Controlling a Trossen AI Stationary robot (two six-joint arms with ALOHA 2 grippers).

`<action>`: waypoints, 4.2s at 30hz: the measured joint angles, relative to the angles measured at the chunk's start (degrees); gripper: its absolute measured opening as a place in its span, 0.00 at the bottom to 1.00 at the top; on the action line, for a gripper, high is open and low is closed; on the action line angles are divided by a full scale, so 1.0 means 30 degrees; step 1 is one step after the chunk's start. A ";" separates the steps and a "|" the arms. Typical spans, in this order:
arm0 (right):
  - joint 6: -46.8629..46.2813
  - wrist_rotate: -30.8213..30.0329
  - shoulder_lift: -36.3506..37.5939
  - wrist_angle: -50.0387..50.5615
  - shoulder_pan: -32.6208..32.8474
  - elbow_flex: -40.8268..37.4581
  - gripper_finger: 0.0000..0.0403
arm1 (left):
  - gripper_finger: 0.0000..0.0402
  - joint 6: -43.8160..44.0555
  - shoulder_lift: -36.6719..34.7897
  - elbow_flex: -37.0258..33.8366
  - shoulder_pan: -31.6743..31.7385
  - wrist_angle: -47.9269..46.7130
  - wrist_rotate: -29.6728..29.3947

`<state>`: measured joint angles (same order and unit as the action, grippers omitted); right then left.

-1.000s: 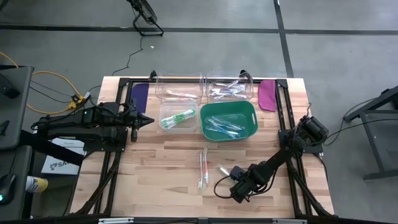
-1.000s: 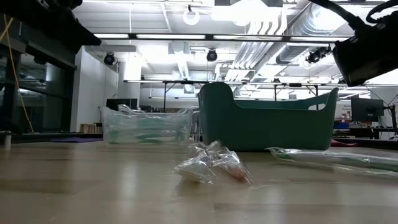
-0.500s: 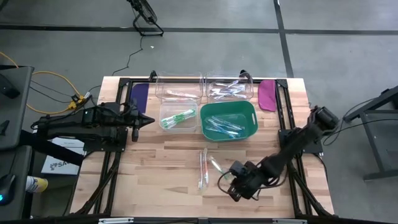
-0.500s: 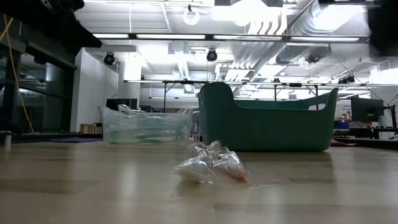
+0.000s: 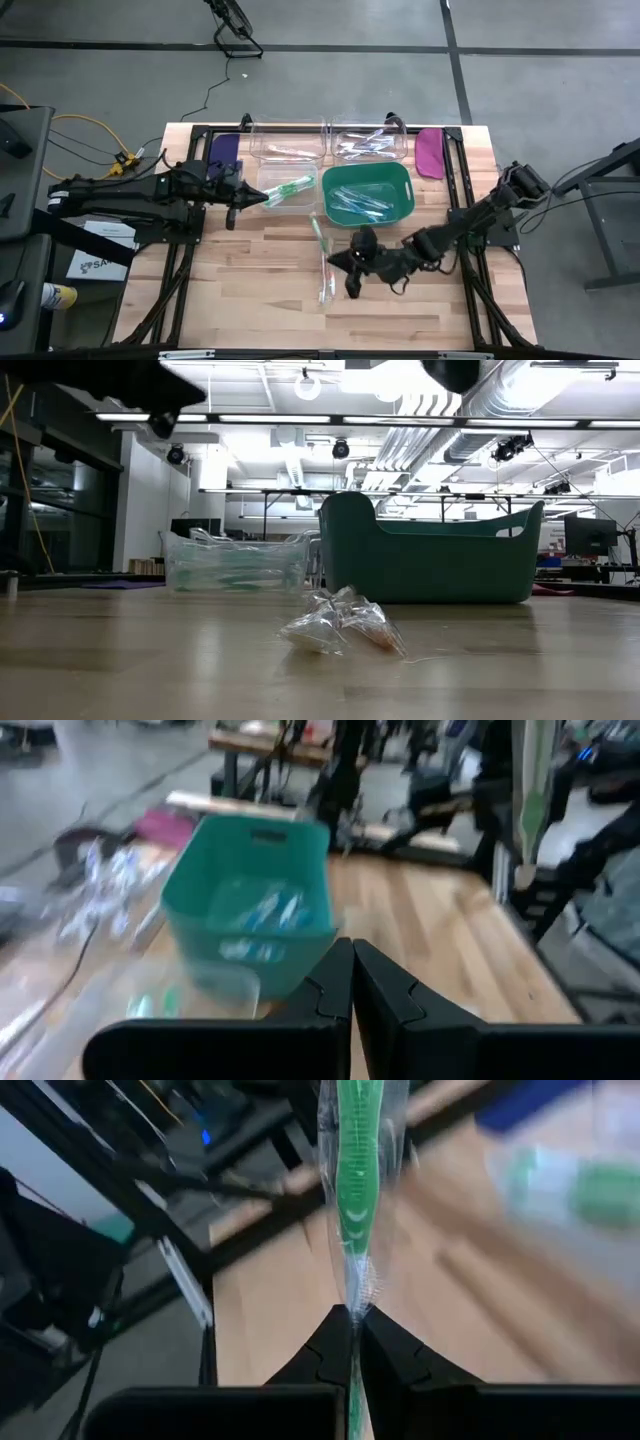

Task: Pick & Place Toothbrushes
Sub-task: Put the green toothbrush into the white bin

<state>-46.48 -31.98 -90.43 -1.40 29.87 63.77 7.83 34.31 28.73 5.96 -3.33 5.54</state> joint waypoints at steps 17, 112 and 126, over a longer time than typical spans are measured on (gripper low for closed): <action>0.5655 0.4024 -0.0003 -0.4495 -0.4504 0.0000 0.01 | 0.61 0.3999 0.6261 0.0022 -0.2021 1.1963 0.0083; -0.0652 0.7979 0.2113 0.3818 -0.4064 0.0007 0.49 | 0.11 -0.1300 0.9355 0.9782 0.4729 -0.7895 0.0297; -0.0584 0.8096 0.2113 0.4026 -0.4759 0.0007 0.49 | 0.11 -0.2607 1.6351 1.5222 0.4772 -1.5017 -0.0548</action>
<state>-48.23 -7.69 -84.09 10.68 15.59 63.79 0.01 83.36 74.40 20.27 -48.39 3.90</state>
